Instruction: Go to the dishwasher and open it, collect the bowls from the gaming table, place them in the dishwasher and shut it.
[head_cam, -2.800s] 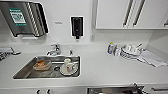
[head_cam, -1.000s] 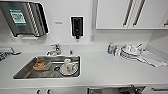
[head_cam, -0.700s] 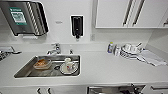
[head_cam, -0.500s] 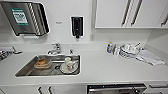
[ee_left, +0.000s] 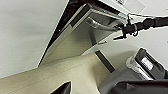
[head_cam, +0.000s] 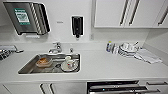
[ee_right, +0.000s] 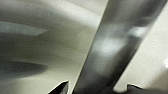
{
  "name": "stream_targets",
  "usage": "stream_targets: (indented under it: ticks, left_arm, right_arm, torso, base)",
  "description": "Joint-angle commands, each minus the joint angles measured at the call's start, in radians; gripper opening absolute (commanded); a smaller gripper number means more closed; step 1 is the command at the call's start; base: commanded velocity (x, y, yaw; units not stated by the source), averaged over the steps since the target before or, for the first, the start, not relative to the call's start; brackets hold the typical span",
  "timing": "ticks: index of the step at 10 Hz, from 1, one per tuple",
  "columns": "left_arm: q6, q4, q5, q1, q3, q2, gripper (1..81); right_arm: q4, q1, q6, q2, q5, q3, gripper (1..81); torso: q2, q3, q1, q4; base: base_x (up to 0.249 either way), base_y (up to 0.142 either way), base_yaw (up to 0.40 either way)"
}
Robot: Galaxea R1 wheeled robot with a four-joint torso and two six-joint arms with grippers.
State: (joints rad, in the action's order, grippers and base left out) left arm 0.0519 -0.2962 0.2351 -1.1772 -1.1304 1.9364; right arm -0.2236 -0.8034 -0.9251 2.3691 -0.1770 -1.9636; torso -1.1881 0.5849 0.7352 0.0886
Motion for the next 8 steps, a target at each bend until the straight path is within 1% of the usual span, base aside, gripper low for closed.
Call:
stream_targets:
  ticks: [1,3,5,6,8]
  left_arm:
    - [0.003,-0.018,-0.026,0.067,0.029,-0.040,81.1]
    - [0.003,-0.020,-0.026,0.067,0.029,-0.039,81.1]
    - [0.003,-0.021,-0.028,0.067,0.027,-0.032,81.1]
    - [0.003,-0.023,-0.040,0.067,0.026,-0.029,81.1]
    - [0.003,-0.024,-0.049,0.067,0.023,-0.023,81.1]
  right_arm:
    - [0.026,0.014,0.014,-0.035,-0.151,0.008,81.1]
    - [0.021,-0.010,0.012,-0.035,-0.147,0.025,81.1]
    - [0.023,-0.038,0.015,-0.031,-0.111,0.054,81.1]
    - [0.023,-0.061,0.014,-0.025,-0.098,0.055,81.1]
    - [0.023,-0.118,0.015,-0.003,-0.027,0.069,81.1]
  torso:
    - [0.000,0.000,0.000,0.000]
    - [0.000,0.000,0.000,0.000]
    - [0.000,0.000,0.000,0.000]
    - [0.000,0.000,0.000,0.000]
    - [-0.001,0.000,0.000,0.000]
  base:
    - [-0.077,0.000,0.000]
    - [-0.077,0.000,0.000]
    - [-0.077,0.000,0.000]
    - [-0.077,0.000,0.000]
    - [-0.077,0.000,0.000]
